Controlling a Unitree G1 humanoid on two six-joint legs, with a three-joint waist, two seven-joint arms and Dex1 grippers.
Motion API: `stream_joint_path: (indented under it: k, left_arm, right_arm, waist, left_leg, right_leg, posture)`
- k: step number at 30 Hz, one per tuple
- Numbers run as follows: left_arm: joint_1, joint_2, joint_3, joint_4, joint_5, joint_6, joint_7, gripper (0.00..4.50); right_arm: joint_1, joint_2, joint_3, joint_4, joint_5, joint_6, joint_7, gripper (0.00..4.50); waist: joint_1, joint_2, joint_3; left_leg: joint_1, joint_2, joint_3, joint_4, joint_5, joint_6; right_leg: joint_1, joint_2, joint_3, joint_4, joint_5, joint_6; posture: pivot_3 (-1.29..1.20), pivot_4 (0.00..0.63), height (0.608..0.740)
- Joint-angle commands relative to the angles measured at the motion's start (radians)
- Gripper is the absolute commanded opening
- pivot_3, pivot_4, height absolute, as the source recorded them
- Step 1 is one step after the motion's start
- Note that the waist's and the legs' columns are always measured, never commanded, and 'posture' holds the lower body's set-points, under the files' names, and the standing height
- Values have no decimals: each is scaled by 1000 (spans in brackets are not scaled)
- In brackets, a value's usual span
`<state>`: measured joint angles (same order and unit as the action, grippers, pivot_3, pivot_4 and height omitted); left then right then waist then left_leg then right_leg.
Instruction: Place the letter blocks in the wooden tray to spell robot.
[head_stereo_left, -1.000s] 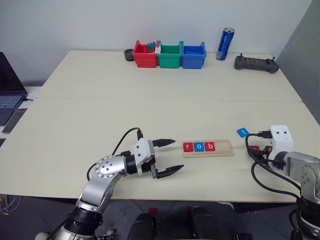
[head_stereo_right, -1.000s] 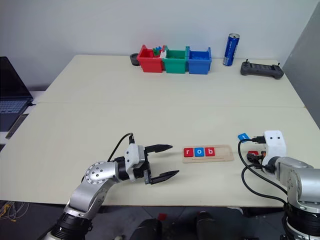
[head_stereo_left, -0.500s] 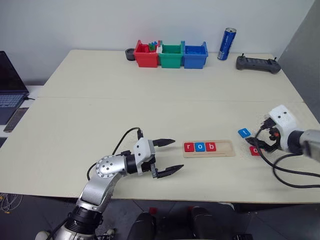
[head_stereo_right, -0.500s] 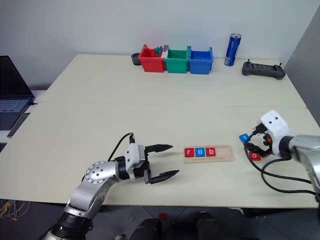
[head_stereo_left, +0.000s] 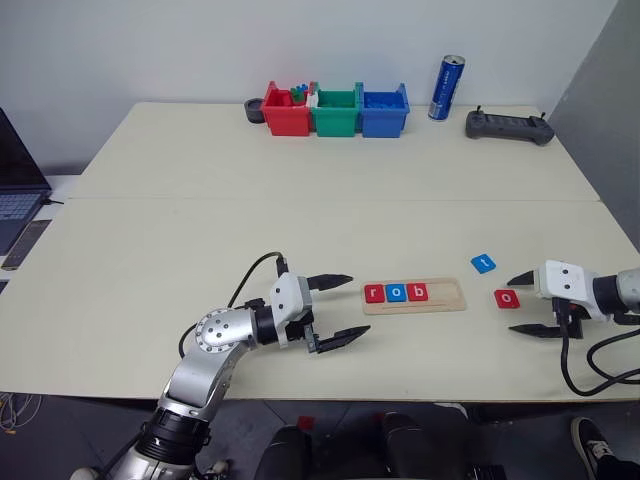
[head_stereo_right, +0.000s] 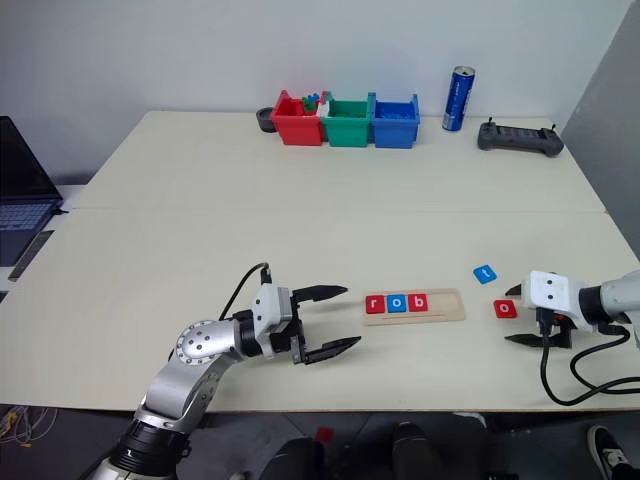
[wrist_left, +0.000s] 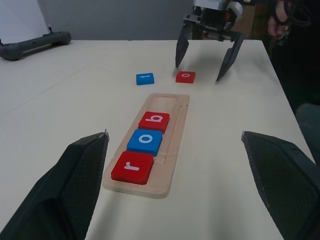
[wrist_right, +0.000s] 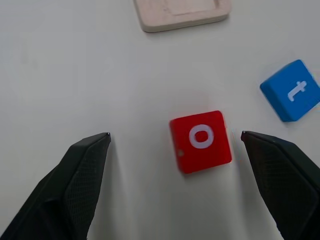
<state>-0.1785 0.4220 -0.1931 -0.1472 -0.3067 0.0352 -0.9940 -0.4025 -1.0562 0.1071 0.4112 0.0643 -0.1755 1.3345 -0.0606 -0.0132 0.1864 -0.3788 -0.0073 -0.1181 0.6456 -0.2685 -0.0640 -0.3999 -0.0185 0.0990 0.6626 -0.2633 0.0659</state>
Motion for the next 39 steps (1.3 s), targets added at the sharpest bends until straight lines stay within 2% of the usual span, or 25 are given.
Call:
stream_joint_path:
  k: [1, 11, 14, 21, 25, 33, 39]
  left_arm:
    - [3, -3, -4, -23, -4, -16, 0, 4500]
    - [28, 6, 7, -45, -7, -21, 6, 4500]
    - [39, 9, 9, -54, -9, -19, 8, 4500]
    - [40, 14, 13, -59, -9, -13, 9, 4500]
    - [32, 11, 10, -61, -11, -8, 13, 4500]
    - [21, 7, 9, -47, -10, -13, 10, 4500]
    - [20, 3, 8, -45, -10, -16, 9, 4500]
  right_arm:
    - [-63, 15, 11, 49, -13, -23, 35, 4450]
    - [-154, 42, 55, 199, -64, -75, 84, 4450]
    - [-167, 49, 57, 220, -69, -82, 88, 3892]
    - [-189, 53, 68, 258, -91, -113, 84, 1454]
    - [-202, 55, 62, 244, -85, -113, 96, 1451]
    - [-191, 137, 37, -42, 27, 117, 84, 1451]
    - [-178, 174, 51, -104, 22, 173, 57, 1451]
  waist:
    - [3, 0, 0]
    - [6, 0, 0]
    - [6, 0, 0]
    - [5, 0, 0]
    - [6, 0, 0]
    - [3, 1, 0]
    - [14, 1, 0]
  left_leg:
    - [0, 0, 0, 0, 0, 0]
    - [0, -1, 0, 0, 0, 0]
    - [0, -1, 0, 0, 0, 0]
    - [0, -1, 0, 0, 0, 0]
    - [0, -1, 0, 1, 0, 0]
    - [0, 0, -1, 0, 0, 0]
    - [-1, -1, -3, 1, 0, 0]
  right_leg:
    - [0, 0, 0, 0, 0, 0]
    - [0, -1, 0, 0, 0, 0]
    - [0, -1, 0, 0, 0, 0]
    - [0, -1, 0, 0, 0, 0]
    - [0, -1, 0, 0, 0, 0]
    - [0, -1, 0, 1, 0, 0]
    - [0, -2, -2, 1, 0, 0]
  posture:
    - [0, 150, 740]
    - [0, 150, 740]
    - [0, 150, 740]
    - [0, 150, 740]
    - [0, 150, 740]
    - [0, 150, 740]
    - [0, 150, 740]
